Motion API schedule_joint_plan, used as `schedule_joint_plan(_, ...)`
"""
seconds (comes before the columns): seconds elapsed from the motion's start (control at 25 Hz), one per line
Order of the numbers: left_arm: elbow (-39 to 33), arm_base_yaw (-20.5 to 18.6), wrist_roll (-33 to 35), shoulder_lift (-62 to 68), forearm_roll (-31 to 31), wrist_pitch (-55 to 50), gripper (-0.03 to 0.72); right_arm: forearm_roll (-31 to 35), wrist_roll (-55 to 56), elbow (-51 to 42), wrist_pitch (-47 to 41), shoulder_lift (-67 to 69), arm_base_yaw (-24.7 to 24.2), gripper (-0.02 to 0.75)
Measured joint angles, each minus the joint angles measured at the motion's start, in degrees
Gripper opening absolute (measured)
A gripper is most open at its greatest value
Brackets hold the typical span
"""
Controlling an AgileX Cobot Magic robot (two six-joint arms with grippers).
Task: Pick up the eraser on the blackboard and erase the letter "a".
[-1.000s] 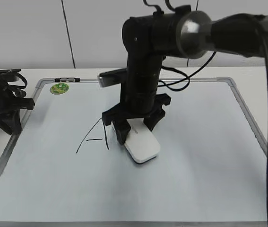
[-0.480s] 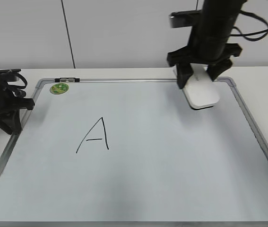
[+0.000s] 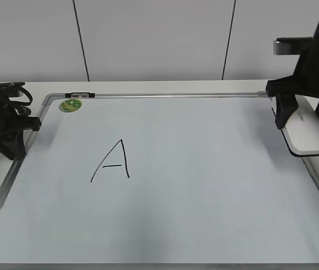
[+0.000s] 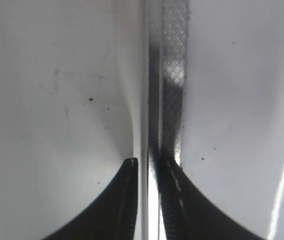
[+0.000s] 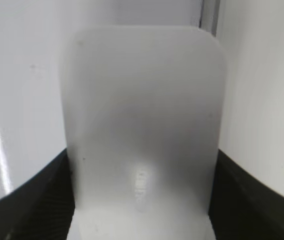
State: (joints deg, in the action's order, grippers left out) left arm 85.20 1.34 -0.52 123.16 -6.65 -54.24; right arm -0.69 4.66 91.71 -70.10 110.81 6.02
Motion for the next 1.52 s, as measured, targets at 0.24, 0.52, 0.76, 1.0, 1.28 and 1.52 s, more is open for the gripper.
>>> schedule_joint_plan(0.24,0.00,0.00,0.00,0.00,0.00,0.00,0.117,0.08,0.00,-6.57,0.00,0.00,-2.51,0.526)
schedule_joint_plan(0.52,0.00,0.00,0.00,0.00,0.00,0.00,0.117,-0.96,-0.12,-7.25,0.23,0.34,-2.57,0.526)
schedule_joint_plan(0.76,0.00,0.00,0.00,0.00,0.00,0.00,0.117,-0.96,-0.12,-7.25,1.44,0.56,-2.57,0.526)
schedule_joint_plan(1.0,0.00,0.00,0.00,0.00,0.00,0.00,0.117,-1.17,-0.12,-7.25,3.97,2.03,-2.57,0.525)
schedule_joint_plan(1.28,0.00,0.00,0.00,0.00,0.00,0.00,0.117,-1.25,-0.12,-7.25,3.73,6.72,-2.57,0.525)
schedule_joint_plan(1.52,0.00,0.00,0.00,0.00,0.00,0.00,0.117,-0.65,-0.33,-7.25,3.83,8.41,-2.57,0.526)
